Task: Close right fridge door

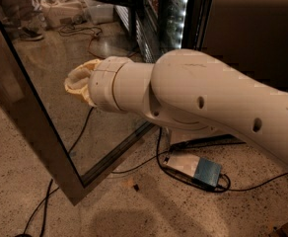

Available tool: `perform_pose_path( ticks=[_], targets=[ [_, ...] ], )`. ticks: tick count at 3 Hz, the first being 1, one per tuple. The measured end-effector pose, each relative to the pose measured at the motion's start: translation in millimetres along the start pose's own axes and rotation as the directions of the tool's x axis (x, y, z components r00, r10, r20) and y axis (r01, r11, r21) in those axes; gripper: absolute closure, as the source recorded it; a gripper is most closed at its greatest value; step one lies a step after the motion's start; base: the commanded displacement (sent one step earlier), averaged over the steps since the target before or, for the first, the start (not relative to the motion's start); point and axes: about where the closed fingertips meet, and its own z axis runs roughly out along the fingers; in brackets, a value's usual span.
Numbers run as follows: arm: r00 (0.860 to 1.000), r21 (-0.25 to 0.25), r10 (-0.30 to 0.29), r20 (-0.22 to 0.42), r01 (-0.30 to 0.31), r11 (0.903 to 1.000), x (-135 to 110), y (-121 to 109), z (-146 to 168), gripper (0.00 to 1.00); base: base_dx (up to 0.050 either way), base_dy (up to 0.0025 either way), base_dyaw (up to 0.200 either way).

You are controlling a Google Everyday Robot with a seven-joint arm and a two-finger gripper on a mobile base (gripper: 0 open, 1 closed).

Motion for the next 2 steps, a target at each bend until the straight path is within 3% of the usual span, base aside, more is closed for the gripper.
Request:
perform_pose_path(
  ticks=[2],
  targets=[
    [1.0,0.0,0.0,0.0,0.0,1.0,0.0,0.0,0.0,1.0,0.049,0.00001,0.0]
  ],
)
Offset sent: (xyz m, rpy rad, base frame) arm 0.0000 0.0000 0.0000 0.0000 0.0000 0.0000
